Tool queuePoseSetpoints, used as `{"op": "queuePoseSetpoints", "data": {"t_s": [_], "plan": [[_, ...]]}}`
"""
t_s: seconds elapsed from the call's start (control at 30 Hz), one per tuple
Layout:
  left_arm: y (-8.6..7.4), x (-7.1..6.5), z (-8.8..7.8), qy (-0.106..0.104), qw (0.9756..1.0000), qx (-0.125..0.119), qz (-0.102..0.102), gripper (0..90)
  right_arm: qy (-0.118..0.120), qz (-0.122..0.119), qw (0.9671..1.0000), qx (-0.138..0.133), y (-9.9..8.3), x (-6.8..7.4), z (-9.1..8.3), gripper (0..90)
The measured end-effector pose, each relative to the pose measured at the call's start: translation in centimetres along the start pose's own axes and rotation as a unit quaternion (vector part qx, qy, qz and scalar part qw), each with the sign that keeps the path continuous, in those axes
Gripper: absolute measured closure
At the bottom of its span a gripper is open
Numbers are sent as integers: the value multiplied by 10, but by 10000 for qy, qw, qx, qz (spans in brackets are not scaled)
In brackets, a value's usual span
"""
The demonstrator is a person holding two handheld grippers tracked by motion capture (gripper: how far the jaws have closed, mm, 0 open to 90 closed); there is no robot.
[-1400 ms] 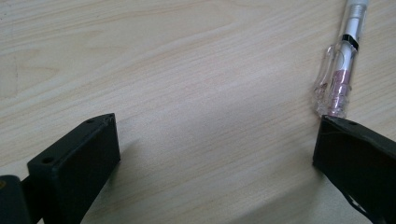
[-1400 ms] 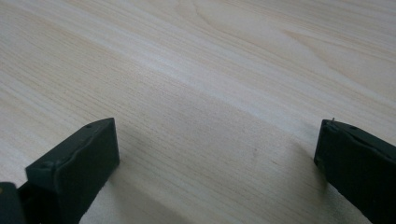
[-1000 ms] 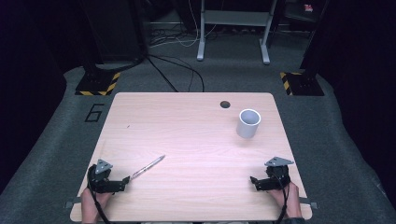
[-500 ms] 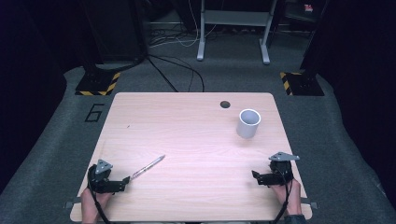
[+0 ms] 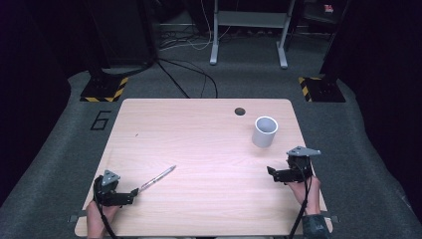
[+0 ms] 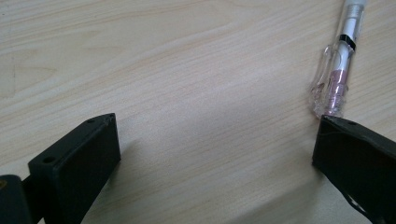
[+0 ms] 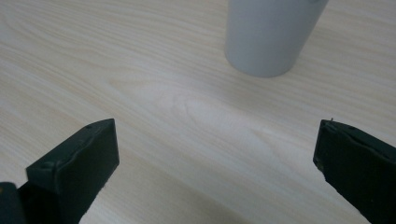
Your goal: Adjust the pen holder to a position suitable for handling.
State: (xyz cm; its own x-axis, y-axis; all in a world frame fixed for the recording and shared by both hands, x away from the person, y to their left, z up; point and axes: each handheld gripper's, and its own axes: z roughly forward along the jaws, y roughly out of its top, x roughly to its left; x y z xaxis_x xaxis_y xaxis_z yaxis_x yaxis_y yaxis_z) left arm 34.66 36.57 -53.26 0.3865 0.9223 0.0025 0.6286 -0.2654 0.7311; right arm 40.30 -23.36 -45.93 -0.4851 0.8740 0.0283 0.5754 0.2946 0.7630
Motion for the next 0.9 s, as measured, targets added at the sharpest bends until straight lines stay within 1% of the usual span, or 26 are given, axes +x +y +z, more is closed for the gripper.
{"op": "queuePoseSetpoints", "data": {"t_s": [0.03,0.07,0.13,0.3,0.33,0.37,0.53,0.63,0.67,0.7,0.77,0.8,0.83,0.87,0.9], "plan": [[0,0,0,-1,10000,-2,-1,8,46,45,10000,43,4,0,0,0],[0,0,0,-2,10000,-1,-2,8,37,21,10000,22,7,-1,1,0],[0,0,0,-4,10000,0,-2,8,44,86,10000,15,13,-3,3,0],[0,0,0,-3,10000,-1,-2,8,28,93,10000,-14,30,-9,9,0],[0,0,0,-2,10000,0,-2,8,22,126,9999,-19,36,-12,13,0],[0,0,0,-2,10000,0,-2,8,22,126,9999,-19,36,-12,13,0],[0,0,0,-4,10000,-1,-4,8,-9,111,9999,46,52,-17,23,1],[0,0,0,-3,10000,-1,-3,8,61,153,9998,124,61,-21,30,0],[0,0,0,-3,10000,-1,-3,8,-7,119,9999,97,63,-22,32,0],[0,0,0,-3,10000,-1,-4,8,-50,111,9998,171,67,-24,37,0],[0,0,0,-4,10000,0,-4,8,-37,120,9998,137,68,-26,39,0],[0,0,0,-4,10000,0,-2,8,-124,202,9996,121,72,-30,45,0],[0,0,0,-4,10000,0,-2,8,-124,202,9996,121,72,-30,45,0],[0,0,0,-4,10000,-2,-3,8,-204,181,9995,144,75,-33,51,0],[1,1,-1,-46,9999,95,20,9,-183,214,9995,146,77,-35,54,0]]}}
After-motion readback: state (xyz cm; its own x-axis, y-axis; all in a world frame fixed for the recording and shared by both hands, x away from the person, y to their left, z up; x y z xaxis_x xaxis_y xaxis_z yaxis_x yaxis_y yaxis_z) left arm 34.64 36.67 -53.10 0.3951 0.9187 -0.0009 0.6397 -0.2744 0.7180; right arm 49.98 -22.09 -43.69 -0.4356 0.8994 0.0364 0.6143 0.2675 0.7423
